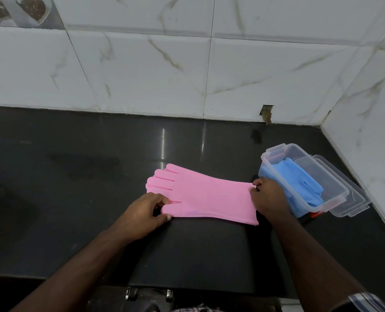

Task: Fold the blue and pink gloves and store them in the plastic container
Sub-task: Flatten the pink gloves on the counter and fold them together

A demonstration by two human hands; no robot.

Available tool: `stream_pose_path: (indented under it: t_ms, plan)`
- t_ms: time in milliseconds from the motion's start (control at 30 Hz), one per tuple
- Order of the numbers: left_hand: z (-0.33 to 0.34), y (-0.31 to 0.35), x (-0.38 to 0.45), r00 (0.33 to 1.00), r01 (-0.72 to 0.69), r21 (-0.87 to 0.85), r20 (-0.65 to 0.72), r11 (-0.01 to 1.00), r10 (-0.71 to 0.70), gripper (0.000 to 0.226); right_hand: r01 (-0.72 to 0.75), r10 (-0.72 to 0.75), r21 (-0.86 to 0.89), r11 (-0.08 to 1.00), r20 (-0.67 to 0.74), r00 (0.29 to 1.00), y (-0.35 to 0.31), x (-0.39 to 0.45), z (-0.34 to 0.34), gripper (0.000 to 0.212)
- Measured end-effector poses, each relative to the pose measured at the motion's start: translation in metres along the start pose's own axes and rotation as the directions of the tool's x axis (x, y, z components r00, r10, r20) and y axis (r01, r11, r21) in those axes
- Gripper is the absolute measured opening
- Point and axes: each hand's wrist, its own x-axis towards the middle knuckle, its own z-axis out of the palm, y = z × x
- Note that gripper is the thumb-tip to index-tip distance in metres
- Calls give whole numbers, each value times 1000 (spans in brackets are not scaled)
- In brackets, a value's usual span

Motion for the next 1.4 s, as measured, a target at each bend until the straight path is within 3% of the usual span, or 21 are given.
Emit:
stream_pose_path:
  t_ms: [133, 267, 433, 533, 633, 767, 900, 1033, 1400]
  plan:
    - [2, 0, -1, 1000, 5, 18, -25, 1000, -4, 18, -57, 62, 47, 997, -110, 992, -8, 0, 2, 31]
    - [4, -1, -1, 999, 5, 21, -40, 1000, -4, 15, -4, 9, 35, 999, -146, 989, -11, -3, 0, 33]
    - [0, 2, -3, 998, 19, 6, -58, 1000, -19, 13, 148, -167, -116, 982, -174, 971, -13, -18, 0, 36]
    - [-2, 12, 4, 979, 58, 14, -196, 998, -54, 15, 277, -293, -116, 954, -159, 943, -21, -24, 4, 32]
    - [7, 31, 25, 945, -47, 146, -313, 988, 91, 21, 372, -381, -102, 923, -102, 919, -33, -29, 14, 34]
    - [29, 53, 60, 944, -186, 426, -173, 886, 281, 47, 483, -493, -163, 861, -26, 870, -46, -34, 35, 42]
    - [40, 45, 82, 984, -123, 574, -36, 809, 176, 66, 457, -450, -167, 874, 76, 890, -51, -40, 50, 51]
    - [42, 27, 87, 997, -59, 584, -9, 810, 79, 73, 443, -425, -191, 876, 130, 896, -47, -43, 55, 56]
    - [53, 19, 84, 994, -31, 563, -68, 826, 83, 79, 461, -428, -251, 851, 177, 886, -44, -42, 58, 62]
